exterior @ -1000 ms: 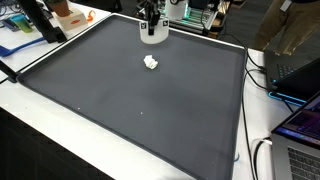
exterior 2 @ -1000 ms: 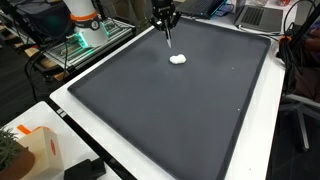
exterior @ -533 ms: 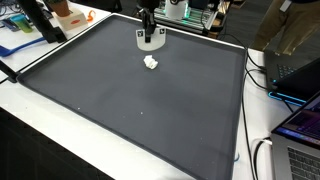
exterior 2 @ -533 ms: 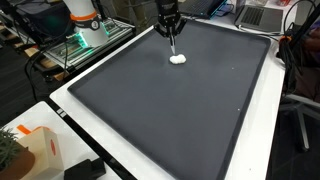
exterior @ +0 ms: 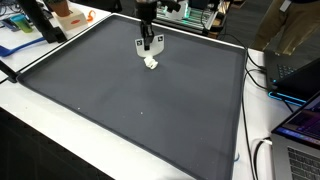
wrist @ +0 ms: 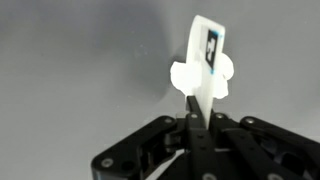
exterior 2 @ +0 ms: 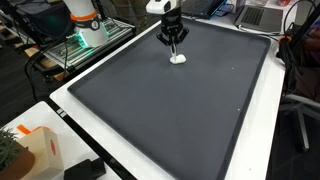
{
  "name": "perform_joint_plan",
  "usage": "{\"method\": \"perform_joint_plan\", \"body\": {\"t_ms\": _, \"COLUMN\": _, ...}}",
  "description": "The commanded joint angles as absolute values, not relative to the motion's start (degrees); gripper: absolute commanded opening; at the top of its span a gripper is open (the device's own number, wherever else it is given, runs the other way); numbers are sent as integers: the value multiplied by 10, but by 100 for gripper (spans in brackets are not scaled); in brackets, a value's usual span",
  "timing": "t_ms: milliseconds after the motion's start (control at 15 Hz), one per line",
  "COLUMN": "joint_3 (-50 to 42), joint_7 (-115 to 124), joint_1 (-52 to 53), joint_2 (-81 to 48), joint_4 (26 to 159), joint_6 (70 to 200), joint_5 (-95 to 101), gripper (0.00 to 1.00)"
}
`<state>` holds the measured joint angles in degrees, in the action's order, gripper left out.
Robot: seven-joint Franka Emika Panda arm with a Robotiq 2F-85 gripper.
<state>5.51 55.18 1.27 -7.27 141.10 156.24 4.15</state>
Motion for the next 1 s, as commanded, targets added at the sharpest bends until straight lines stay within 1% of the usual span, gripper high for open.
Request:
{"method": "perform_joint_plan", "body": {"t_ms": 0, "joint_3": 24, "joint_7": 571, "joint_1": 39, "joint_2": -73, "joint_4": 1412, "joint_6": 1566, "joint_5": 55, "gripper": 1}}
{"method": "perform_joint_plan", "body": {"t_ms": 600, "joint_3": 1, "joint_7": 595, "joint_1": 60, "joint_2": -121, "joint_4": 1392, "joint_6": 1557, "joint_5": 59, "gripper": 1}}
{"method": "perform_joint_plan", "body": {"t_ms": 933, "joint_3": -12, "joint_7": 616, "joint_1": 73, "joint_2": -146, "joint_4": 1366, "joint_6": 1519, "joint_5": 75, "gripper": 1}}
